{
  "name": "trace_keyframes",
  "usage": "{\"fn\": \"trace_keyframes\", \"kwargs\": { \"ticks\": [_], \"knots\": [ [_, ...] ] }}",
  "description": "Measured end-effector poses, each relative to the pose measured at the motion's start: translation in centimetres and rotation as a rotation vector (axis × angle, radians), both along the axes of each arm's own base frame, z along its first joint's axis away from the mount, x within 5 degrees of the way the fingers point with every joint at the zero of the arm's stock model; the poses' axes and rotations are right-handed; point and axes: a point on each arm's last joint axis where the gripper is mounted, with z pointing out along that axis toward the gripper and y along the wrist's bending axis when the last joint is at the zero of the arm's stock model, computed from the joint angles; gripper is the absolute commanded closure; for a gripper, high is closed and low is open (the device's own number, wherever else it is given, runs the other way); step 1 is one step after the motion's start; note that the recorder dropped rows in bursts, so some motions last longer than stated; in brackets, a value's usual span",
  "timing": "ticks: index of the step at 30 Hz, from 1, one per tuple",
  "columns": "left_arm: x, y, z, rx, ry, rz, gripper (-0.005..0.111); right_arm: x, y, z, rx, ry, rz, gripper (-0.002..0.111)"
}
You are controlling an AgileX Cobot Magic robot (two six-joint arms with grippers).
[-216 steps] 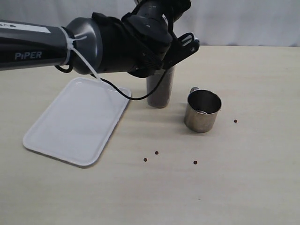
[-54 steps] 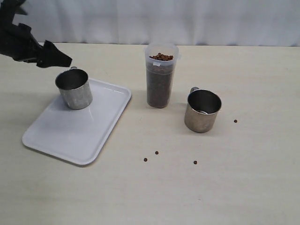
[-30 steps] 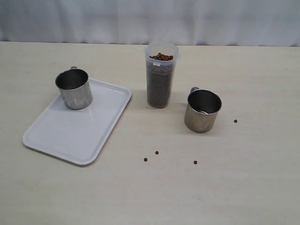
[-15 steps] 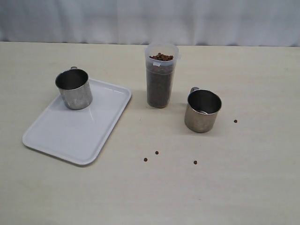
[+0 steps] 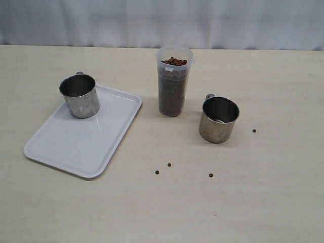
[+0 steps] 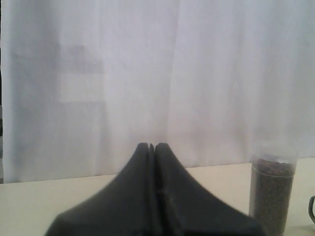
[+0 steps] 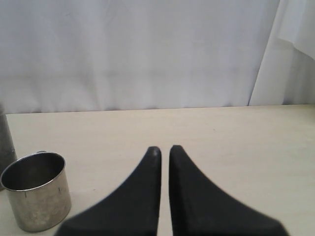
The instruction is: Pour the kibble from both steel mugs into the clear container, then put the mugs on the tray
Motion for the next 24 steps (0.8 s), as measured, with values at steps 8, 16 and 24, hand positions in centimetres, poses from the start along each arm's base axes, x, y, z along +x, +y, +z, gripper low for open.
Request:
{"fn": "trace_keyframes", "kwargs": {
  "ticks": [8, 16, 24],
  "knots": [
    [0.0, 0.0, 0.0, 0.002, 0.000, 0.000, 0.107, 0.0, 0.0, 0.0, 0.000, 0.000, 0.000, 0.104],
    [-0.1, -0.4, -0.3, 0.035, 0.015, -0.041, 0.107, 0.0, 0.0, 0.0, 0.000, 0.000, 0.000, 0.104],
    [-0.4, -0.9, -4.0, 0.351, 0.343, -0.126, 0.107, 0.0, 0.0, 0.0, 0.000, 0.000, 0.000, 0.104]
  ]
}}
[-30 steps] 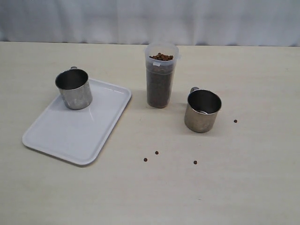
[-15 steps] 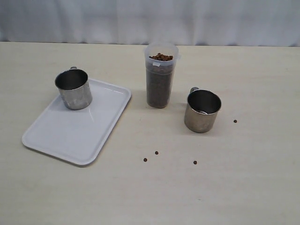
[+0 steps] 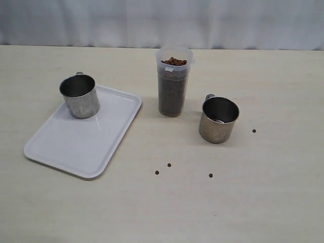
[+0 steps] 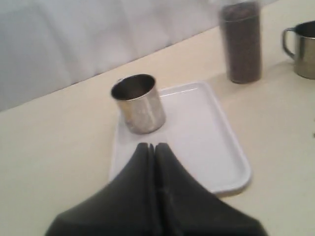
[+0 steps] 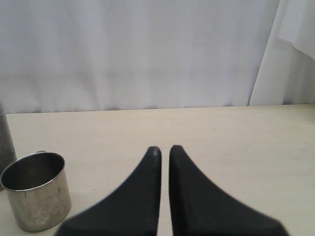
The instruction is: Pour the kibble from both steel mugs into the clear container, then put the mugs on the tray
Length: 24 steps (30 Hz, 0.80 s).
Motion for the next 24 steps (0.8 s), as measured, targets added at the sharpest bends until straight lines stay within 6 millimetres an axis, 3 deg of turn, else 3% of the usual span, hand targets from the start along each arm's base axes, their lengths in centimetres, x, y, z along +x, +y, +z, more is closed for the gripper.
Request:
{"fn": "trace_keyframes", "kwargs": {
  "ticks": [4, 8, 24],
  "knots": [
    [0.5, 1.7, 0.3, -0.194, -0.007, 0.242, 0.107, 0.0, 0.0, 0.0, 0.000, 0.000, 0.000, 0.104],
    [0.9, 2.7, 0.7, -0.384, -0.108, 0.364, 0.107, 0.0, 0.0, 0.0, 0.000, 0.000, 0.000, 0.104],
    [0.9, 3.4, 0.3, -0.303, -0.109, 0.435, 0.107, 0.0, 0.0, 0.0, 0.000, 0.000, 0.000, 0.104]
  ]
}}
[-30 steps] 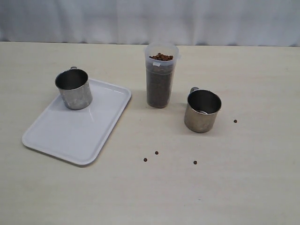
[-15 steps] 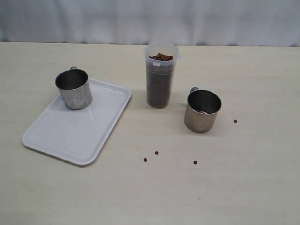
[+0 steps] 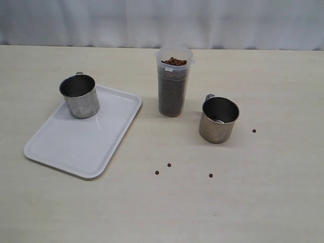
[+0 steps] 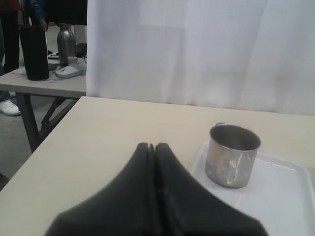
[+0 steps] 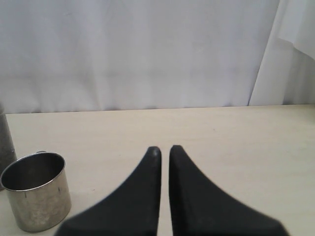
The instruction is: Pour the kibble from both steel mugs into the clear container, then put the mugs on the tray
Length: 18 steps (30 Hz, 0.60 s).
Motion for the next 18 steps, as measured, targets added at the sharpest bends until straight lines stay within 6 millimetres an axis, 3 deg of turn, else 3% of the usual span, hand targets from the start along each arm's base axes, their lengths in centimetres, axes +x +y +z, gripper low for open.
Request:
{"fn": "trace_keyframes", "kwargs": {
  "ticks": [18],
  "knots": [
    [-0.03, -0.33, -0.33, 0.100, 0.041, -0.049, 0.107, 0.00, 0.00, 0.00, 0.000, 0.000, 0.000, 0.104]
  ]
}}
